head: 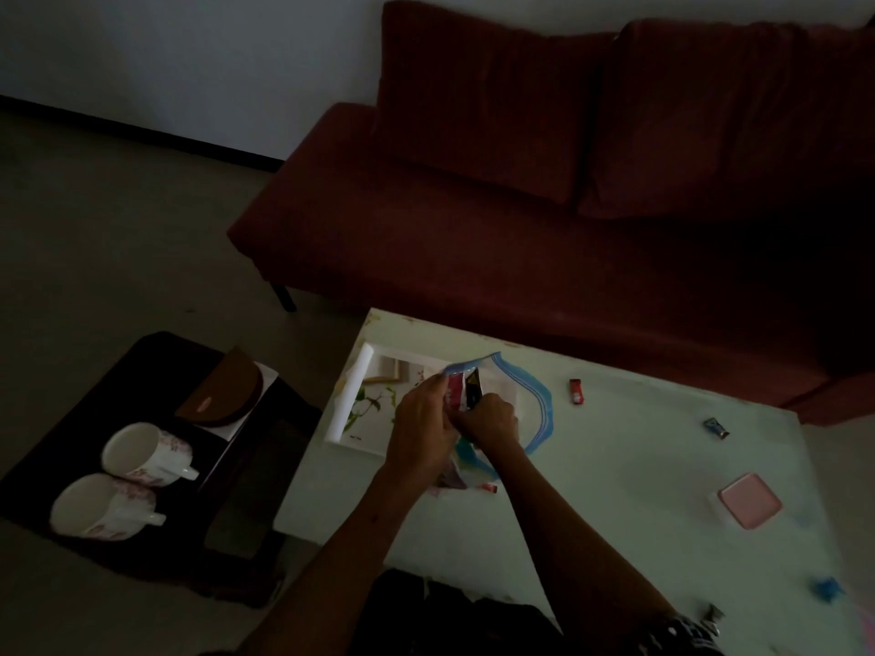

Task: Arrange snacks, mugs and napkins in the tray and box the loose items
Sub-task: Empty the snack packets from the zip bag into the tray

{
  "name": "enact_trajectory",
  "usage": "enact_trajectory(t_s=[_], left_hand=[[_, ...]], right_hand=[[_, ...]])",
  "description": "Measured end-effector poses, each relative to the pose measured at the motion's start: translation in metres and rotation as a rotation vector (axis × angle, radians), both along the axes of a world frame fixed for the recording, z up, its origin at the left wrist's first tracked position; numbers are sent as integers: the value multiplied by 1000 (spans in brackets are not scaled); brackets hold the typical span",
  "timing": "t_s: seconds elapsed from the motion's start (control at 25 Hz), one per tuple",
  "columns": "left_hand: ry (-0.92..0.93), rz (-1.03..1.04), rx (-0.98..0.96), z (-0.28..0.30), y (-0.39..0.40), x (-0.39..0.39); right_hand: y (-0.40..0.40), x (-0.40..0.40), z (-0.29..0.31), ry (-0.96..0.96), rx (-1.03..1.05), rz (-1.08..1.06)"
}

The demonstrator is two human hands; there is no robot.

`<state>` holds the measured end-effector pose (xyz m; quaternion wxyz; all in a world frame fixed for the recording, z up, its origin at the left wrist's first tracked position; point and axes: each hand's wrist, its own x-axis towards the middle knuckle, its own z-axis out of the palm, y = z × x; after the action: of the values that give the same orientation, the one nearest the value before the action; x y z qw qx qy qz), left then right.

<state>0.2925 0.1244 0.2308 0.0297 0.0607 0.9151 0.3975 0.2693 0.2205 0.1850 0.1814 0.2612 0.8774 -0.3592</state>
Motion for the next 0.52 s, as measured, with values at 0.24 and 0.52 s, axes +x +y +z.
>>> enact_trajectory(t_s=[0.24,0.52], left_hand=[[-62,15,-96,-12,-14,-5],[-38,166,-134,-5,-34,-23]], right_hand=[[-12,-14,12,85,73,-17],[83,-39,118,333,-65,-60]])
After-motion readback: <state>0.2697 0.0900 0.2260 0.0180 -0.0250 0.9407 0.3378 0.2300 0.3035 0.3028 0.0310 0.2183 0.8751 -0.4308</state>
